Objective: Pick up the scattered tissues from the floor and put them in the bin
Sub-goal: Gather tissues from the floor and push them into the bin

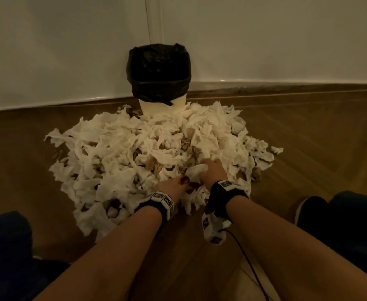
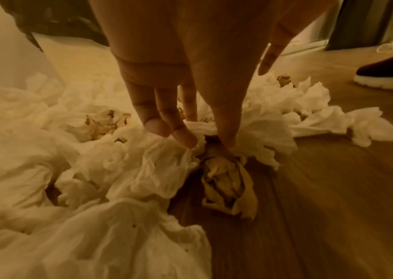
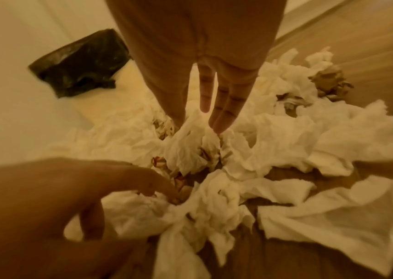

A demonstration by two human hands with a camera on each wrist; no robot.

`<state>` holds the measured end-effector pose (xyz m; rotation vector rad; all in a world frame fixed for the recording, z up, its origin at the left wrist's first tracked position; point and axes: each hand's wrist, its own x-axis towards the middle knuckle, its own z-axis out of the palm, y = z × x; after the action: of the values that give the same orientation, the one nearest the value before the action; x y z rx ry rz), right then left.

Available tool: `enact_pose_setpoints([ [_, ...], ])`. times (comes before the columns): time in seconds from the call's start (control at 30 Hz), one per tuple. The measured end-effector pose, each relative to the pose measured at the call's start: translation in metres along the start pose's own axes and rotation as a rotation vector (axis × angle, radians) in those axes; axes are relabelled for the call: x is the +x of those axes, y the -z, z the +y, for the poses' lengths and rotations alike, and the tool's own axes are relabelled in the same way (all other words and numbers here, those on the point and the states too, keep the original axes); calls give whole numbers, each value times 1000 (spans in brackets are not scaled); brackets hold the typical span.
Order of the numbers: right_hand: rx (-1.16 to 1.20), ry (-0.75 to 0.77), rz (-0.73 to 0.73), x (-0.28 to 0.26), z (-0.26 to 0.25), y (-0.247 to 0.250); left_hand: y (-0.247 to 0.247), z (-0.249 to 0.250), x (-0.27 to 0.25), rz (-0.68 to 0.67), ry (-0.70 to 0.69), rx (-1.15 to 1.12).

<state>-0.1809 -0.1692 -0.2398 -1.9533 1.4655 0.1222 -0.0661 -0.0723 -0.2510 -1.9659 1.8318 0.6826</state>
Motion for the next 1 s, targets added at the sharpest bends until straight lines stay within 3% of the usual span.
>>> enact_pose_setpoints([
  [0.2, -258, 106, -20, 6, -3, -19, 8, -16, 13, 15, 57, -101],
  [0.4, -379, 170, -61, 23, -9, -23, 8, -51, 11, 248, 123, -370],
  [0.5, -150, 120, -34, 27, -11, -8, 9, -64, 1, 348, 226, -531],
  [0.63, 326, 31, 51, 24, -9, 10, 18, -76, -14, 444, 318, -784],
  [0.77, 945, -98, -50, 8, -11, 28, 34, -78, -31, 473, 372, -860],
  [1.0, 1450, -203, -145, -24, -21, 59, 64, -77, -53, 550, 388, -1025],
])
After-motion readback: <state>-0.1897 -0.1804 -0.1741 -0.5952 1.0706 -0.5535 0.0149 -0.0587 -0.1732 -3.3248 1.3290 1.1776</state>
